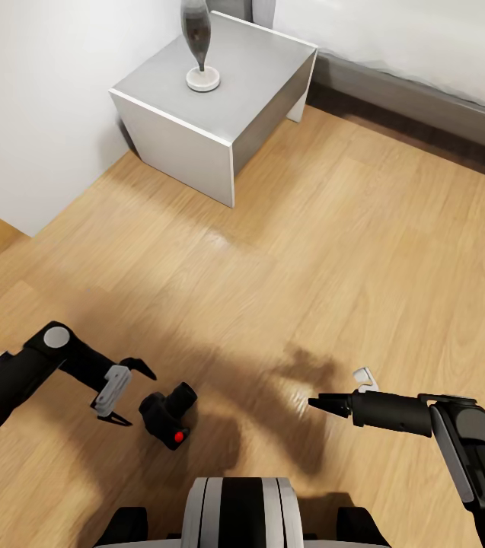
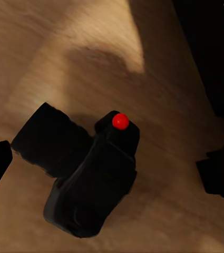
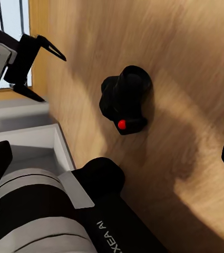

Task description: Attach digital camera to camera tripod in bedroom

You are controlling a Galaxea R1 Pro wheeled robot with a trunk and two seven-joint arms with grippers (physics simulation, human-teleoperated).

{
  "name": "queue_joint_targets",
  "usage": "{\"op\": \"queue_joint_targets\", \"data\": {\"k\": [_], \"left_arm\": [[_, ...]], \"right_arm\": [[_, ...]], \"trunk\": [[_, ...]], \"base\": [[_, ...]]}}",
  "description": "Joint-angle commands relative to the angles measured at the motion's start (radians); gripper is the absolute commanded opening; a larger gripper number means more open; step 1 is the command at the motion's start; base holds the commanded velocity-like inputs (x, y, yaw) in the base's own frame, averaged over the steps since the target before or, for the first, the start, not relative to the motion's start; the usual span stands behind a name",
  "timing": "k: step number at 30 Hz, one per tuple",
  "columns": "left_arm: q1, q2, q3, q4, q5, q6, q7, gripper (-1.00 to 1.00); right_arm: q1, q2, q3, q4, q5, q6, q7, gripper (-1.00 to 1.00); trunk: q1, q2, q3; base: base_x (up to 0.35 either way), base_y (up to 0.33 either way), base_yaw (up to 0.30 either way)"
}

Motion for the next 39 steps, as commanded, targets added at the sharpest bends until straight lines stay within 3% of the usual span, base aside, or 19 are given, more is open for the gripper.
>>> {"op": "queue_joint_targets", "data": {"k": [1,5,10,14,20,39], "left_arm": [[-0.001,-0.006,-0.002,0.009,-0.006,-0.015,0.001,1.00],[-0.001,-0.041,-0.004,0.052,-0.037,-0.032,0.002,1.00],[-0.001,-0.093,-0.008,0.119,-0.098,-0.049,0.002,1.00],[-0.001,-0.117,-0.002,0.146,-0.136,-0.067,0.000,1.00],[-0.001,-0.125,0.004,0.160,-0.154,-0.083,-0.003,1.00],[-0.001,-0.127,0.008,0.172,-0.161,-0.090,0.000,1.00]], "right_arm": [[0.000,0.000,0.000,0.000,-0.002,0.006,0.001,1.00],[0.000,0.000,0.000,0.000,-0.002,0.006,0.001,1.00],[0.000,0.000,0.000,0.000,-0.002,0.006,0.001,1.00],[0.000,0.000,0.000,0.000,-0.002,0.006,0.001,1.00],[0.000,0.000,0.000,0.000,-0.002,0.006,0.001,1.00],[0.000,-0.001,0.000,0.000,-0.003,0.006,0.002,1.00]], "trunk": [[0.000,0.000,-0.001],[0.000,0.000,-0.001],[0.000,0.000,-0.001],[0.000,0.000,-0.001],[0.000,0.000,-0.001],[0.000,0.000,-0.001]], "base": [[0.000,0.000,0.000],[0.000,0.000,0.000],[0.000,0.000,0.000],[0.000,0.000,0.000],[0.000,0.000,0.000],[0.000,0.000,0.000]]}}
